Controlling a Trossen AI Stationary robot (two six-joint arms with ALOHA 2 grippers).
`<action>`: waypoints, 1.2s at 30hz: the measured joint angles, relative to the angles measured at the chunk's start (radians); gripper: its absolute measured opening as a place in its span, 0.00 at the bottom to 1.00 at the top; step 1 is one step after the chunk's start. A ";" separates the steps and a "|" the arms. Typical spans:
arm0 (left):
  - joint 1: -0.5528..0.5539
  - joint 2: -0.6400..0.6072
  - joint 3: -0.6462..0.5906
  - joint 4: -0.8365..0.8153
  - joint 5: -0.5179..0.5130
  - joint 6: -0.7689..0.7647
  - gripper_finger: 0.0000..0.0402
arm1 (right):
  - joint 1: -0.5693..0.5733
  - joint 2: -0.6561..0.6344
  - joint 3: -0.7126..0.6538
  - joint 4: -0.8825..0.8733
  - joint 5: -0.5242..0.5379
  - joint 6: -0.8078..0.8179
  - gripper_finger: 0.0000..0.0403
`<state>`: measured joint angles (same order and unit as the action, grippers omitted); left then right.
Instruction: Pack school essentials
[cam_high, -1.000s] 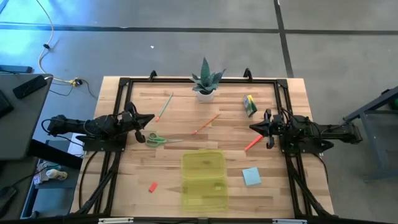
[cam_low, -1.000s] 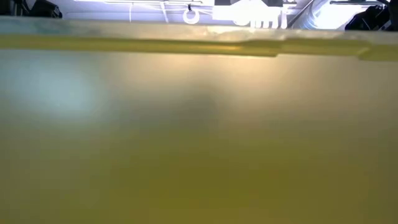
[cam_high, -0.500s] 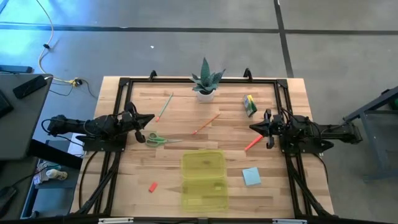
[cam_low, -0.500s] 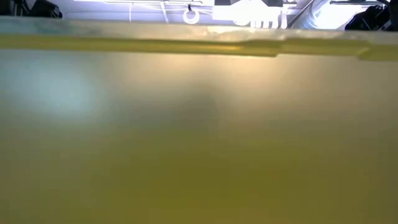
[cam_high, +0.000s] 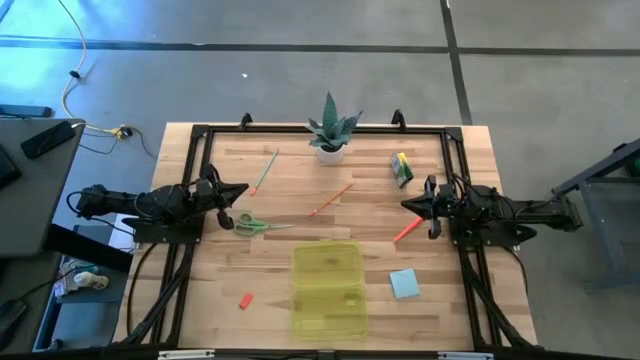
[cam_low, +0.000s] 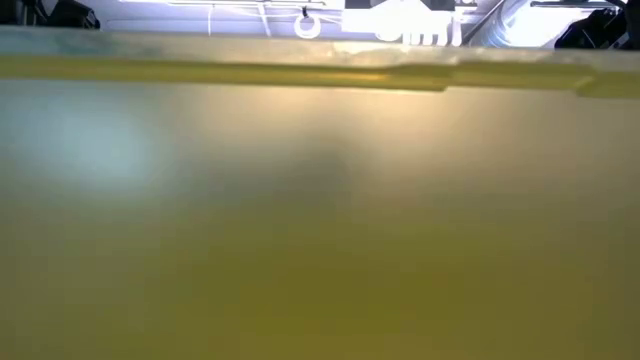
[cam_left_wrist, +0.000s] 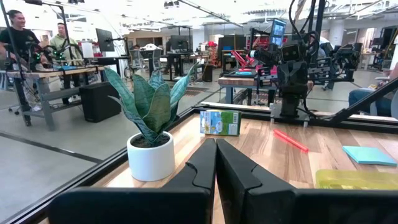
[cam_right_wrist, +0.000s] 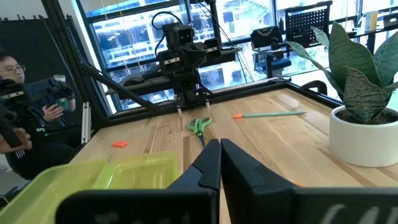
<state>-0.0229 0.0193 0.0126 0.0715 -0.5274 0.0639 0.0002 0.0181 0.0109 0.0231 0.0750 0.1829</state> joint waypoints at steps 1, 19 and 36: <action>0.000 0.000 0.000 0.000 0.000 0.000 0.00 | 0.000 0.000 0.000 0.000 0.000 0.000 0.00; 0.000 0.000 0.000 0.000 0.000 0.000 0.00 | 0.000 0.000 0.000 0.000 0.000 0.000 0.00; 0.000 0.000 0.000 0.000 0.000 0.000 0.00 | 0.000 0.000 0.000 0.003 0.000 0.030 0.00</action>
<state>-0.0229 0.0193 0.0127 0.0715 -0.5274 0.0639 0.0000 0.0183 0.0105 0.0257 0.0753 0.2131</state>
